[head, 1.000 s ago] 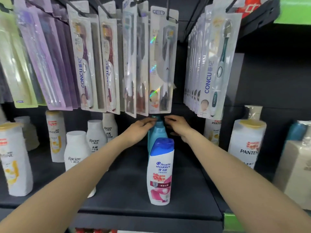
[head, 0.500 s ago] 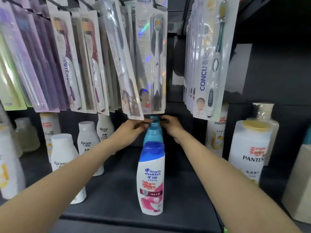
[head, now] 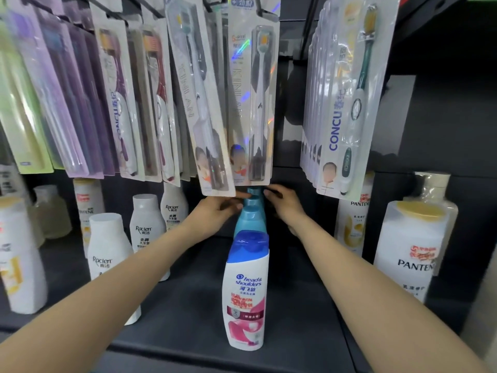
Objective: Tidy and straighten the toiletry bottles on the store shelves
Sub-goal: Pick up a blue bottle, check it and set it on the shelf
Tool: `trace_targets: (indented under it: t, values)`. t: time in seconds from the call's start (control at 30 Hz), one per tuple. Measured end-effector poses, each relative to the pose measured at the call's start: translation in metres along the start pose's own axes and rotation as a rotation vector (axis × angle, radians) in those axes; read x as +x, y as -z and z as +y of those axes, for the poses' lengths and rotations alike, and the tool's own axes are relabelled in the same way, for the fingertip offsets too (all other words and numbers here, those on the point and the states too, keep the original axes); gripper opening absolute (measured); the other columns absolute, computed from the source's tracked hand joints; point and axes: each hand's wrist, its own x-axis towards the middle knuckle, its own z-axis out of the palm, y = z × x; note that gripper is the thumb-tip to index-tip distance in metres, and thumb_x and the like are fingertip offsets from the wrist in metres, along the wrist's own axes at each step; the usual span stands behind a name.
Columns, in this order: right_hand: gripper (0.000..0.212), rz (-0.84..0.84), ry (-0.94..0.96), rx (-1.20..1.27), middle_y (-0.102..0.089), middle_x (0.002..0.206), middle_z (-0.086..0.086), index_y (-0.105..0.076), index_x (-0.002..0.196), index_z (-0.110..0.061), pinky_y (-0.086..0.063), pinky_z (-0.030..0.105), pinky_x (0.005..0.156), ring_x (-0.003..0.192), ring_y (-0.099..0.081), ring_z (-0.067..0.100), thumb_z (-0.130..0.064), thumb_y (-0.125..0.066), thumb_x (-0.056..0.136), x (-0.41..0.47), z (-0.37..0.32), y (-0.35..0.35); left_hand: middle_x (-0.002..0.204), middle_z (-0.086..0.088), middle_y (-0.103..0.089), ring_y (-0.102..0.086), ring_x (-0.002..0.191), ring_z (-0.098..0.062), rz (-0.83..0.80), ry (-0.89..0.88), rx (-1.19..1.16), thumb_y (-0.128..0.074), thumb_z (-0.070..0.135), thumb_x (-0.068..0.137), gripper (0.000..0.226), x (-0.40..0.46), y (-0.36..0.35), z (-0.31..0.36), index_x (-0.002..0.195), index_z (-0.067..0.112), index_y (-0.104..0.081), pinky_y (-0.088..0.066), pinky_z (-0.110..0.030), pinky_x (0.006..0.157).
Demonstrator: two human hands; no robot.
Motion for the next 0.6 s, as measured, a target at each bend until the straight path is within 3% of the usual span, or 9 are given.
trace_targets:
  t: [0.13,0.23,0.33,0.6]
  values:
    - [0.042,-0.032,-0.016,0.07,-0.06,0.123,0.009,-0.058,0.126,-0.012,-0.047,0.035,0.097,0.113,-0.057,0.022,-0.026,-0.066,0.087,-0.001,-0.001,0.004,0.118,-0.001,-0.066,-0.057,0.116,-0.013,-0.019,0.006,0.028,-0.053,0.027,0.081,0.035,-0.003,0.001,0.001,0.115,0.023,-0.06,-0.039,-0.037,0.107]
    - [0.041,-0.085,-0.012,0.051,-0.061,0.123,0.011,-0.058,0.127,-0.009,-0.046,0.03,0.092,0.111,-0.058,0.023,-0.018,-0.065,0.087,-0.001,-0.003,-0.001,0.116,0.001,-0.066,-0.058,0.115,-0.01,-0.027,-0.005,0.016,-0.053,0.011,0.088,0.031,-0.004,0.001,0.003,0.11,0.031,-0.058,-0.039,-0.033,0.107]
    - [0.034,-0.085,0.003,0.042,-0.062,0.123,0.015,-0.06,0.123,-0.006,-0.047,0.036,0.098,0.112,-0.058,0.026,-0.012,-0.061,0.089,-0.001,-0.003,-0.007,0.11,0.004,-0.065,-0.058,0.103,0.009,-0.028,-0.015,0.014,-0.048,-0.006,0.09,0.044,-0.002,0.001,0.002,0.106,0.035,-0.056,-0.042,-0.019,0.1]
    - [0.03,-0.01,0.015,-0.041,-0.062,0.123,0.013,-0.061,0.121,-0.009,-0.047,0.04,0.097,0.11,-0.058,0.025,-0.016,-0.056,0.093,-0.004,0.002,0.003,0.105,0.008,-0.062,-0.058,0.09,0.018,-0.013,0.0,-0.005,-0.045,-0.011,0.089,0.041,-0.005,-0.002,0.007,0.115,0.019,-0.056,-0.044,-0.01,0.091]
